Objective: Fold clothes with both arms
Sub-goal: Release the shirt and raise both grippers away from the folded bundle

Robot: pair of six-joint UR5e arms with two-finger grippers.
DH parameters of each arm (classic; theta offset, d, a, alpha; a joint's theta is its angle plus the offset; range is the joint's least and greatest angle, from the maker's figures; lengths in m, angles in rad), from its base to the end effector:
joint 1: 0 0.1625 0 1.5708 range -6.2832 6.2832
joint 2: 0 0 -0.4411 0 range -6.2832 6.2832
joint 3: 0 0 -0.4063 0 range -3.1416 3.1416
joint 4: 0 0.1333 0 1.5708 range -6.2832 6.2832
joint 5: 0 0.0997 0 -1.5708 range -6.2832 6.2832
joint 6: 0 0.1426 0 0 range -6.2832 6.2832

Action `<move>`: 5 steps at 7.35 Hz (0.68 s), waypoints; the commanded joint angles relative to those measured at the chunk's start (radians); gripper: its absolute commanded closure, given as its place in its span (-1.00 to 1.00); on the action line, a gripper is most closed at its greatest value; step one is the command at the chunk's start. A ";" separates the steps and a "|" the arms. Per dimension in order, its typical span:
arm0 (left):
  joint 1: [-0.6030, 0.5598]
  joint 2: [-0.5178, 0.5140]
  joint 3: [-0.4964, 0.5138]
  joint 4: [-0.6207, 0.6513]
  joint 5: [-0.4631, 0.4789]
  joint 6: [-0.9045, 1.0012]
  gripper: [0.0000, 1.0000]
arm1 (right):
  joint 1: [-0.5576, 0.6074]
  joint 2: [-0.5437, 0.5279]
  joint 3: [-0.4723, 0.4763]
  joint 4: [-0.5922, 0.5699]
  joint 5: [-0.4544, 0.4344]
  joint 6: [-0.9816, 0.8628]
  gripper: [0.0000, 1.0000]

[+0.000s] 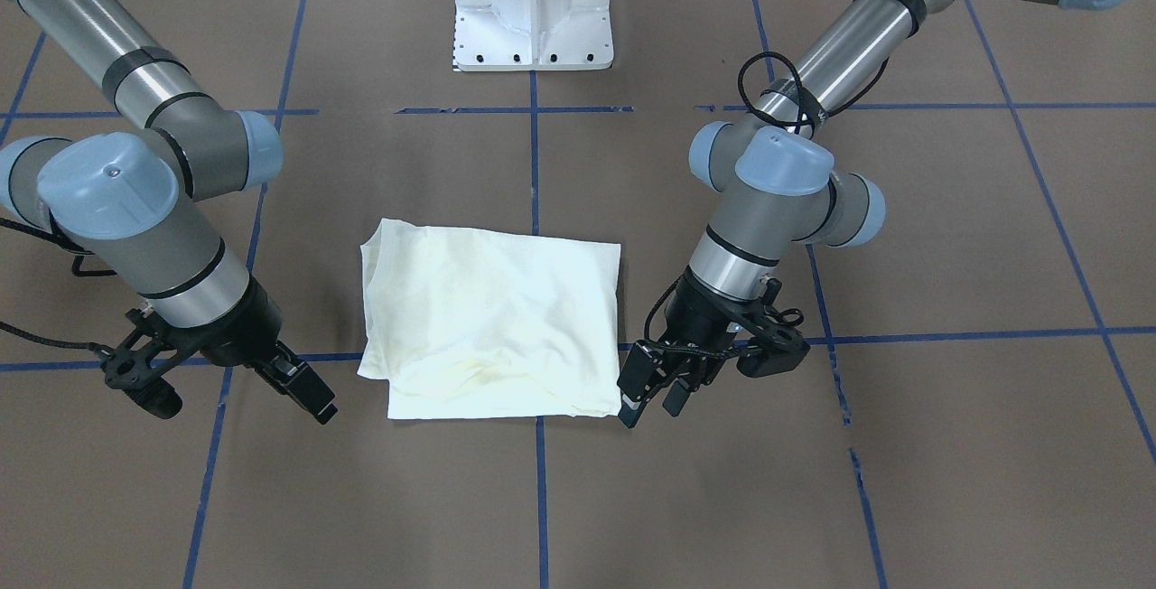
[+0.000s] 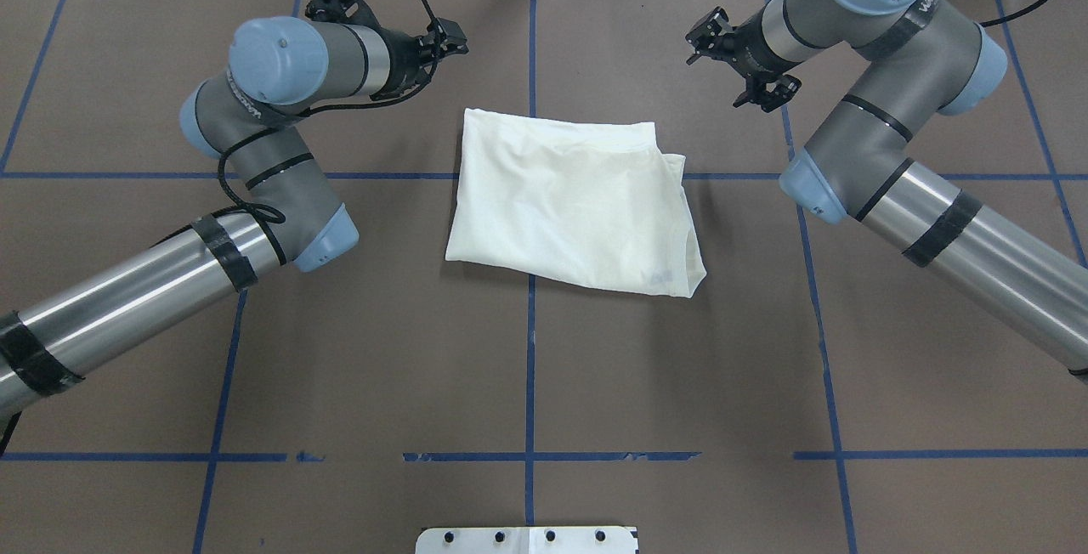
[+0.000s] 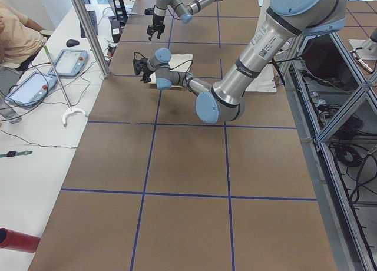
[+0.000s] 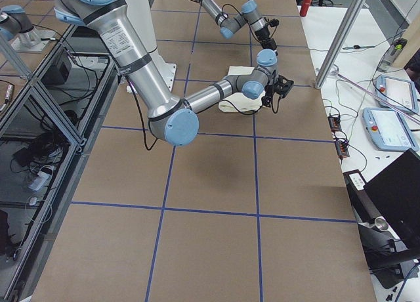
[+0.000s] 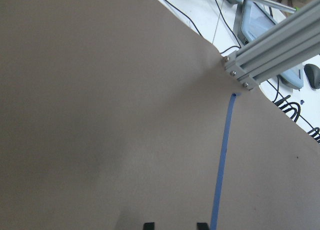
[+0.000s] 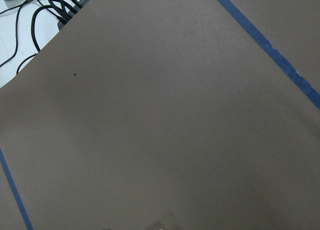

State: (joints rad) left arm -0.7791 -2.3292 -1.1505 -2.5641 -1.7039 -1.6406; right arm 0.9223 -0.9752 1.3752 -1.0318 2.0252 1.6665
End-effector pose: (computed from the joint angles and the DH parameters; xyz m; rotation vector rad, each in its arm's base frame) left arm 0.5228 -0.6770 0.2846 0.3629 1.3115 -0.6287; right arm -0.4172 -0.6675 0.3646 -0.0148 -1.0358 0.7151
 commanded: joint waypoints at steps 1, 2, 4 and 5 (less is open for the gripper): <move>-0.080 0.090 -0.070 -0.005 -0.103 0.141 -1.00 | 0.058 -0.042 0.024 0.007 0.082 -0.028 -1.00; -0.135 0.173 -0.122 0.002 -0.176 0.277 -1.00 | 0.120 -0.077 0.022 0.004 0.140 -0.150 -1.00; -0.315 0.355 -0.191 0.018 -0.348 0.643 -1.00 | 0.287 -0.198 0.009 -0.010 0.220 -0.586 -1.00; -0.416 0.411 -0.187 0.053 -0.385 0.885 -1.00 | 0.372 -0.245 0.008 -0.052 0.262 -0.822 -1.00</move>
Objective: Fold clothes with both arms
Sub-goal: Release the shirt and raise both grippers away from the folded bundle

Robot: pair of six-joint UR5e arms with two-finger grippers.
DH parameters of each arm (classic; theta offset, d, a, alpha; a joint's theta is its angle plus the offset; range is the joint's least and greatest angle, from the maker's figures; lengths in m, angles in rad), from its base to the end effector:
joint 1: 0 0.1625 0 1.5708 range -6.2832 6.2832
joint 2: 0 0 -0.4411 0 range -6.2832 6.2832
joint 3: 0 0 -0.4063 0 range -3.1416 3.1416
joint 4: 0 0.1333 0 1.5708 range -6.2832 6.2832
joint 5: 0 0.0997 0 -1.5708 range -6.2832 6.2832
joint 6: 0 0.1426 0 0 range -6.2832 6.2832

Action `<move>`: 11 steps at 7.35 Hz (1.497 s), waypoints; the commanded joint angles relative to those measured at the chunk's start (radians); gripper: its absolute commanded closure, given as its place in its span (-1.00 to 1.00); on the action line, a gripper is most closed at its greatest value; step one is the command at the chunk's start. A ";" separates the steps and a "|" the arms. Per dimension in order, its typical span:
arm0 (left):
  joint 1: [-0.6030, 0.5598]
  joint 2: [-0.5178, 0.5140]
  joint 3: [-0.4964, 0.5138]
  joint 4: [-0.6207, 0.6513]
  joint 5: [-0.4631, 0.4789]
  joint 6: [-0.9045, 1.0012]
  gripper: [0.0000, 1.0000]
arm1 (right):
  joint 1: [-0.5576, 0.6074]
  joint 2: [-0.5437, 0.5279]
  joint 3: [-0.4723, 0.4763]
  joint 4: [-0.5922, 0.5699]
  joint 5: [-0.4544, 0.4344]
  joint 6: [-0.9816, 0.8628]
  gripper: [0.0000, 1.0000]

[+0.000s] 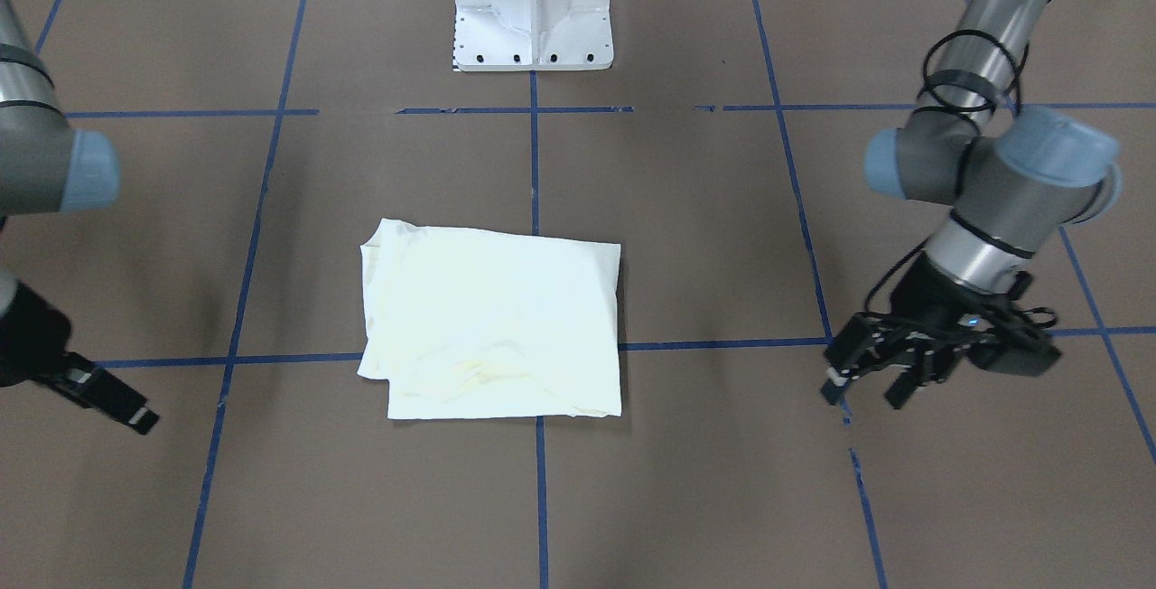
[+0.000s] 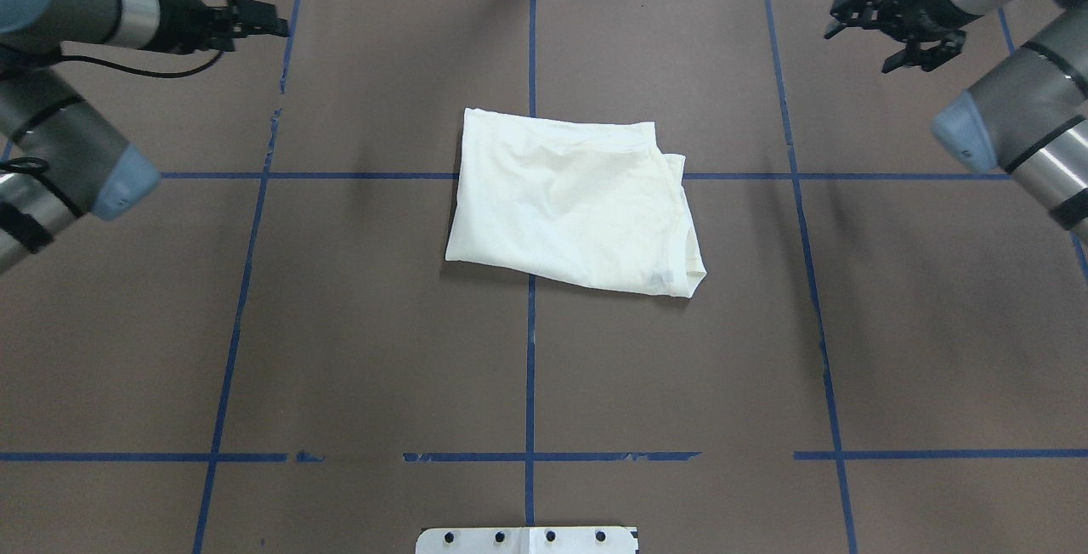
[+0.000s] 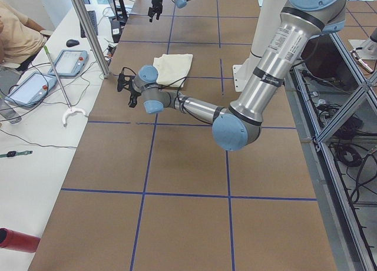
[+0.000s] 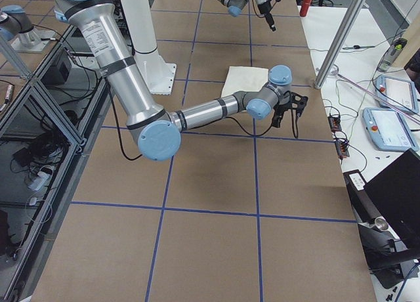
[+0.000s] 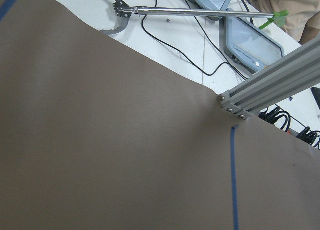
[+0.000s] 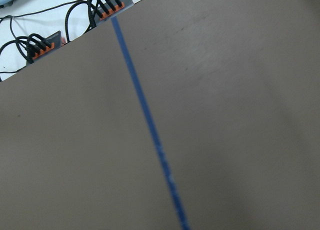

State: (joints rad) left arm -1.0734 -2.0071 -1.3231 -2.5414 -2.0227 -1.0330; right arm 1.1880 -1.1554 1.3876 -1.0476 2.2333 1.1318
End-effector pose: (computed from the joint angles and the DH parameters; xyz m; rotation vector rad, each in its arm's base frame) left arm 0.2921 -0.6868 0.4460 0.5435 1.0756 -0.2076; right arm -0.2278 -0.6878 0.4861 0.0960 -0.9632 0.4403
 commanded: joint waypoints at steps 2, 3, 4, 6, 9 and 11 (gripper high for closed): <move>-0.329 0.105 -0.015 0.239 -0.164 0.653 -1.00 | 0.307 -0.098 0.021 -0.210 0.215 -0.603 -1.00; -0.414 0.102 -0.022 0.374 -0.247 0.786 -1.00 | 0.306 -0.119 0.022 -0.231 0.233 -0.669 -1.00; -0.484 0.096 -0.075 0.503 -0.286 0.901 -1.00 | 0.227 -0.142 0.025 -0.232 0.163 -0.696 -1.00; -0.508 0.096 -0.178 0.794 -0.277 1.028 -1.00 | 0.216 -0.173 0.068 -0.233 0.163 -0.699 -1.00; -0.504 0.230 -0.271 0.880 -0.290 1.111 -1.00 | 0.214 -0.191 0.091 -0.230 0.158 -0.698 -1.00; -0.497 0.295 -0.312 0.807 -0.283 1.107 -1.00 | 0.167 -0.222 0.152 -0.233 0.134 -0.696 -1.00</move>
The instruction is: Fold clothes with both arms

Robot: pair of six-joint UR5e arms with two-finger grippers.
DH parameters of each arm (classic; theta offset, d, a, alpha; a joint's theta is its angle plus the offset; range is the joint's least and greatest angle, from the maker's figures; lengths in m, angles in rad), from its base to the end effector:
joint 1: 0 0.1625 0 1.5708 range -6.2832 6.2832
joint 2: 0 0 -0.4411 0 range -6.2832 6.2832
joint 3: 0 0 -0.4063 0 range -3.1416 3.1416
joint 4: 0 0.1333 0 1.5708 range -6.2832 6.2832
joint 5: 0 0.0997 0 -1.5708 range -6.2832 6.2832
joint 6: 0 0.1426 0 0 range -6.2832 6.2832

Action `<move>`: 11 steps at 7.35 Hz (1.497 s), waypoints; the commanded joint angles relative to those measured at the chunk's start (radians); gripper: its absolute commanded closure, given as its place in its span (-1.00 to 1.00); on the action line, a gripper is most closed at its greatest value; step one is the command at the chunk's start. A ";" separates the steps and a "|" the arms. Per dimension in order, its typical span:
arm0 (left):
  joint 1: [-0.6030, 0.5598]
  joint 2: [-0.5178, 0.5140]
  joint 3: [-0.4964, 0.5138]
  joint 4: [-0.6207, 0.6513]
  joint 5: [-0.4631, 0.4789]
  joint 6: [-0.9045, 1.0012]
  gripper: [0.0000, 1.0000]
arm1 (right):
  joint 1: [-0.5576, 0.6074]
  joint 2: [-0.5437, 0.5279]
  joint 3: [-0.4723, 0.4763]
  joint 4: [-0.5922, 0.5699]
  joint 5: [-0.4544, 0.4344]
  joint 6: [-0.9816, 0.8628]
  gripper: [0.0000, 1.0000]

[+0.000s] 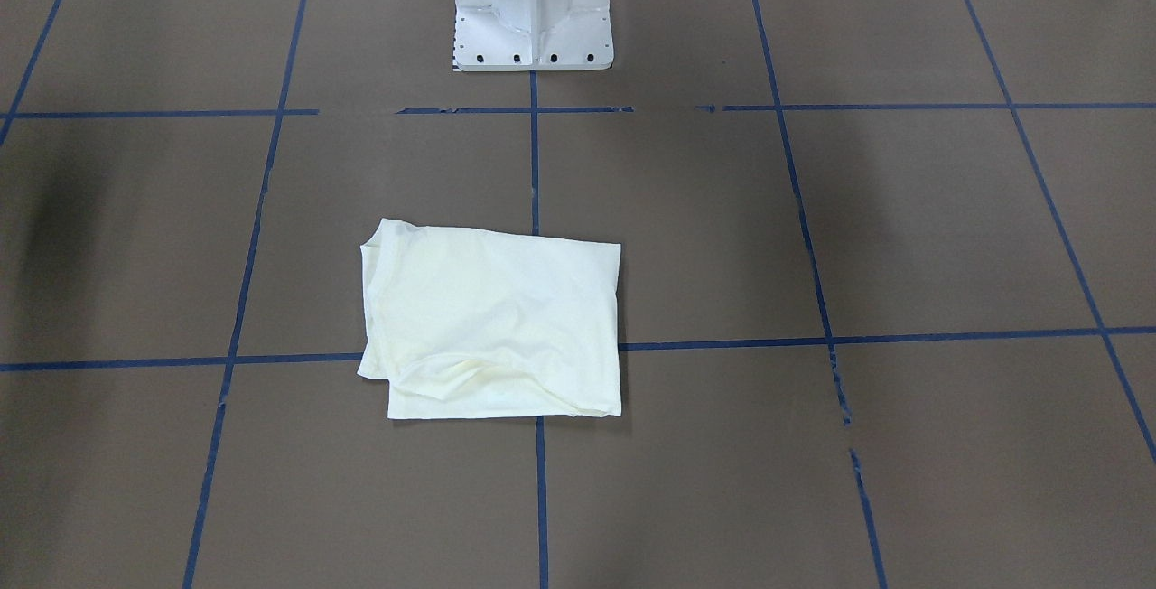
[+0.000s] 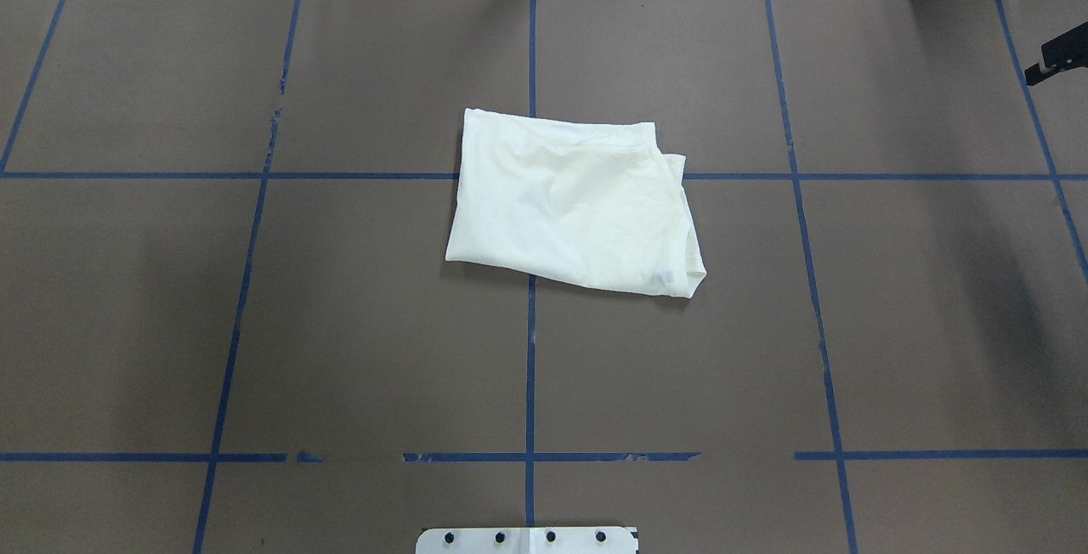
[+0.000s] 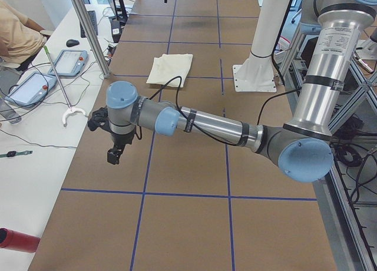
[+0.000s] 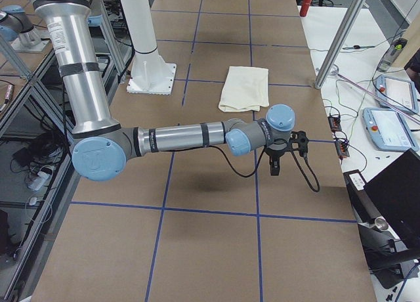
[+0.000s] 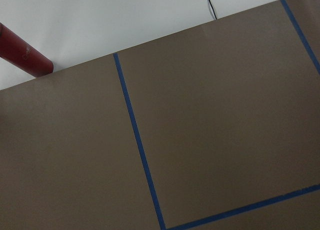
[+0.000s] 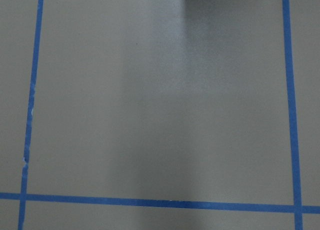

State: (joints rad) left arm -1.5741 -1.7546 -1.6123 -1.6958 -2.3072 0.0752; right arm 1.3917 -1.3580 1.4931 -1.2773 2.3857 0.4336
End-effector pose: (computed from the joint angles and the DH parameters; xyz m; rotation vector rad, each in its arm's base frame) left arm -0.0395 -0.6064 0.5704 0.3630 0.7157 0.1970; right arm -0.0826 -0.6223 0.5865 0.1436 -0.8857 0.0626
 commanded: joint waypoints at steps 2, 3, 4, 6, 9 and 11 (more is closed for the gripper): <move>0.022 0.055 0.049 -0.109 -0.011 -0.002 -1.00 | -0.062 -0.052 0.070 -0.042 -0.066 -0.001 -1.00; 0.066 0.067 0.077 -0.230 -0.005 0.001 -1.00 | -0.056 -0.061 0.078 -0.037 -0.065 -0.001 -1.00; 0.109 0.073 0.133 -0.283 0.000 0.003 -1.00 | -0.056 -0.091 0.107 -0.027 -0.068 0.004 -1.00; 0.109 0.049 0.093 -0.292 -0.011 0.002 -1.00 | -0.059 -0.082 0.113 -0.030 -0.068 0.020 -1.00; 0.111 0.075 0.063 -0.291 -0.009 0.005 -1.00 | -0.063 -0.079 0.110 -0.030 -0.103 0.016 -1.00; 0.114 0.073 0.063 -0.303 -0.009 0.008 -1.00 | -0.063 -0.090 0.113 -0.028 -0.099 0.023 -1.00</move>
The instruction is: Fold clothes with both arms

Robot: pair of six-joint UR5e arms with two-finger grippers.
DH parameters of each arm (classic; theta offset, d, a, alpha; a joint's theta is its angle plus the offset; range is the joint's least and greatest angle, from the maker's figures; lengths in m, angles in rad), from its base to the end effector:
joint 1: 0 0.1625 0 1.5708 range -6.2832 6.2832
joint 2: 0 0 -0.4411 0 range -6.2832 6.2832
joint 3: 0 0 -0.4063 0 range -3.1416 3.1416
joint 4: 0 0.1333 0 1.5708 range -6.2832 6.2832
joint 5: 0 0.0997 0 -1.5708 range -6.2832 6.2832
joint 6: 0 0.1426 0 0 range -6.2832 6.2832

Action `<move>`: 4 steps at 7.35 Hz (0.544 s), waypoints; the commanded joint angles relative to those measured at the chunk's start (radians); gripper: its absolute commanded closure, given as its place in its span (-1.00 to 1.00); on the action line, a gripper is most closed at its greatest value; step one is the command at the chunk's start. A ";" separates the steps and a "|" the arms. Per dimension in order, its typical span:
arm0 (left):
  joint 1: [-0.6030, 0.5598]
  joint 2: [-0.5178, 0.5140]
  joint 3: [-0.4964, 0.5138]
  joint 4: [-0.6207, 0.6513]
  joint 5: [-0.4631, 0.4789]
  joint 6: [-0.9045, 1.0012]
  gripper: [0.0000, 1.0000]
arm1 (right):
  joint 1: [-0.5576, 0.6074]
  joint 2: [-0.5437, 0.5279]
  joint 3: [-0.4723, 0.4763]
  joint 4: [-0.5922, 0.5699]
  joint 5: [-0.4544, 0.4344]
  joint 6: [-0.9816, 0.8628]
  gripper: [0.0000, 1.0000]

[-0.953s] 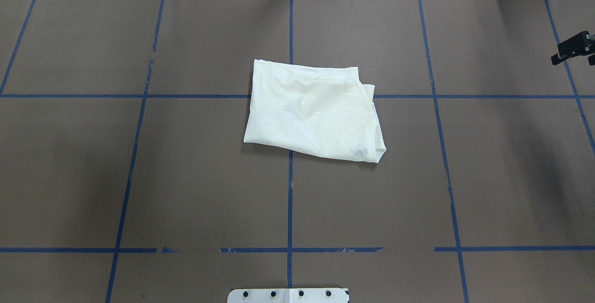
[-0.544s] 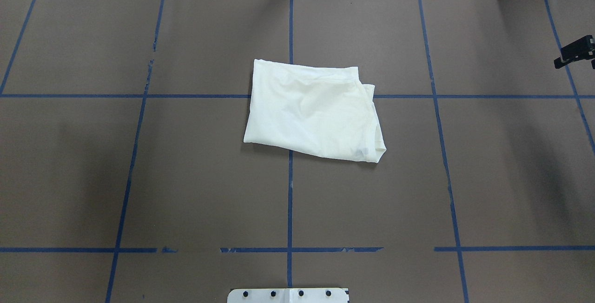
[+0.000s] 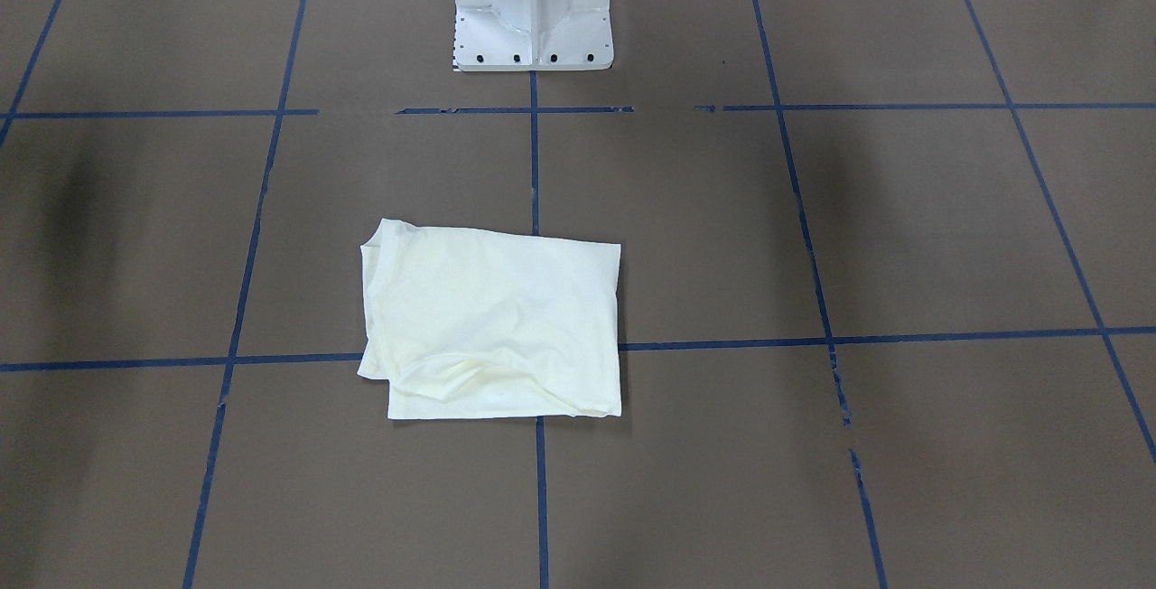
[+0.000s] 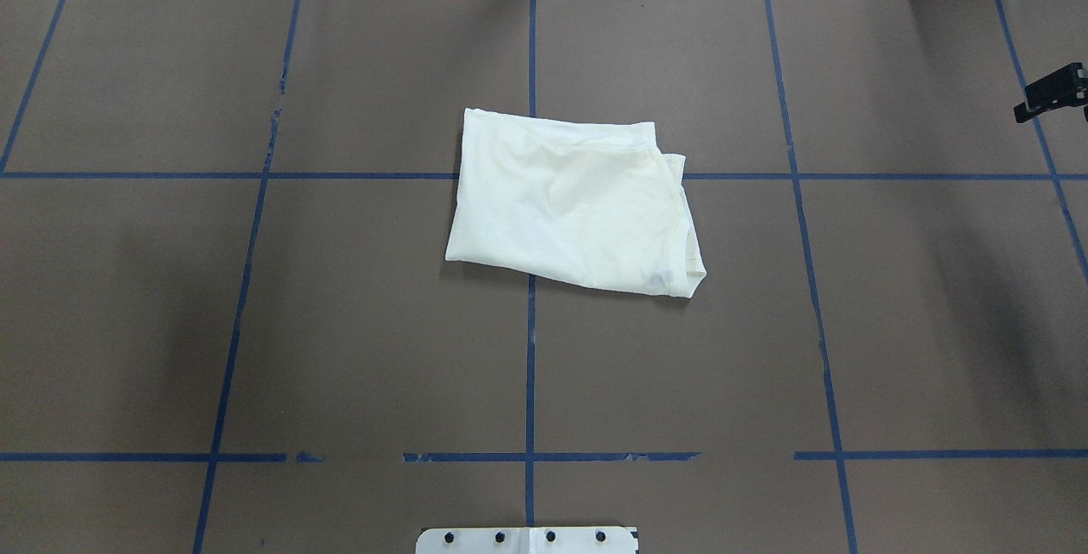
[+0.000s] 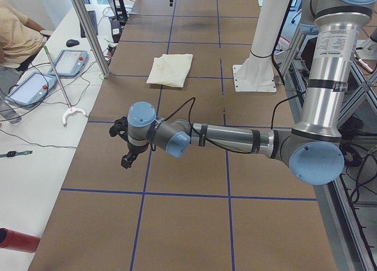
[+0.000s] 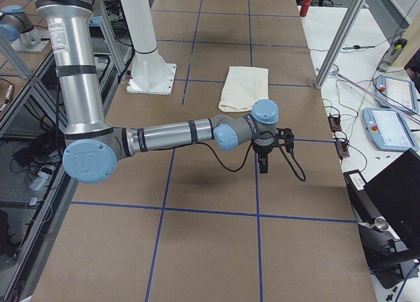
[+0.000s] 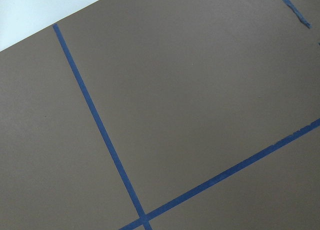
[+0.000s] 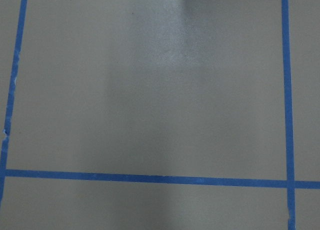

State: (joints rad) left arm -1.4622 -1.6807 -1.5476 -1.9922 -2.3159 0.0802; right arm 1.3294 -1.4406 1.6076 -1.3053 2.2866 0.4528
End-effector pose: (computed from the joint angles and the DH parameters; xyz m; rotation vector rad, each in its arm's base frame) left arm 0.0277 -0.5917 0.6088 0.4759 0.7388 0.3658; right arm -0.1033 -0.5858 0.5882 0.1493 -0.8024 0.0448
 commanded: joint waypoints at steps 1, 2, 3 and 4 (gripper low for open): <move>0.008 -0.002 0.000 -0.008 0.001 0.004 -1.00 | -0.002 0.003 -0.001 0.000 0.001 0.004 -1.00; 0.051 -0.008 0.003 -0.007 0.010 0.001 -1.00 | -0.006 0.034 -0.008 0.000 0.001 0.006 -1.00; 0.056 -0.008 0.001 -0.005 0.006 -0.002 -1.00 | -0.013 0.073 -0.061 0.000 -0.001 0.004 -1.00; 0.056 0.001 -0.020 -0.002 0.000 -0.002 -1.00 | -0.016 0.101 -0.087 0.000 0.004 0.006 -1.00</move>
State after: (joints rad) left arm -1.4141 -1.6858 -1.5510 -1.9971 -2.3110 0.0796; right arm 1.3186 -1.3790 1.5602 -1.3054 2.2872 0.4578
